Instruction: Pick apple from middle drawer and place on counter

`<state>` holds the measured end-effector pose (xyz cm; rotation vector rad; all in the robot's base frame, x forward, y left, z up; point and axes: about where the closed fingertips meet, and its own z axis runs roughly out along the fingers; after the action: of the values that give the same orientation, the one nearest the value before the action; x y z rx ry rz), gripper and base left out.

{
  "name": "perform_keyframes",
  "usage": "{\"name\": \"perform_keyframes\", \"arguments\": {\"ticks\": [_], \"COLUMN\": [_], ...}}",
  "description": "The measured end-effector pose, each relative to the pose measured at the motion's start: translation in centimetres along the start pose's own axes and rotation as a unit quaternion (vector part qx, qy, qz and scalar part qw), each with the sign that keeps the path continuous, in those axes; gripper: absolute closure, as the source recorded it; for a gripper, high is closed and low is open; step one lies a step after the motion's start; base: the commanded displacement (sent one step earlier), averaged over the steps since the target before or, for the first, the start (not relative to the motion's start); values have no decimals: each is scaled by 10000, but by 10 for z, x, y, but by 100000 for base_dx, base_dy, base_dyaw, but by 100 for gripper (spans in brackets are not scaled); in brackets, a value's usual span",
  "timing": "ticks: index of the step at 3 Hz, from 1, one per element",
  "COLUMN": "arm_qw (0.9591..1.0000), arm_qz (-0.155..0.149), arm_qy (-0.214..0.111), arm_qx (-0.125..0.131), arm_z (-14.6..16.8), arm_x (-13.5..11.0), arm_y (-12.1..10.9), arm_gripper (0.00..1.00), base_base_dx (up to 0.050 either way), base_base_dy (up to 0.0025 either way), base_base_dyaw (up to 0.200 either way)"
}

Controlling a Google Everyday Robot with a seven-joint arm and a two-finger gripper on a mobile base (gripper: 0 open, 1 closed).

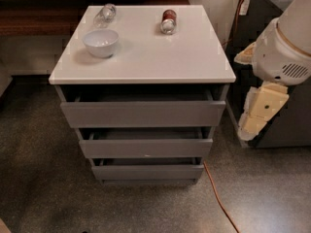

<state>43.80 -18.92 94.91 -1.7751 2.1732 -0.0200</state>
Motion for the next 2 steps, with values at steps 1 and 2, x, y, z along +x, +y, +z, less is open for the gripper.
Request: {"name": "perform_keyframes", "arguments": {"ticks": [1,2], "arm_qw": [9987,9956], "arm_qz": [-328,-561], "arm_qy": [-375,-695], "arm_qx": [-131,-266], "arm_z": [43,99], "arm_x": [-24,-40], "arm_y": [24,39], "arm_gripper": [0,0], "base_base_dx": [0,0], "base_base_dy": [0,0], "base_base_dyaw": [0,0]}}
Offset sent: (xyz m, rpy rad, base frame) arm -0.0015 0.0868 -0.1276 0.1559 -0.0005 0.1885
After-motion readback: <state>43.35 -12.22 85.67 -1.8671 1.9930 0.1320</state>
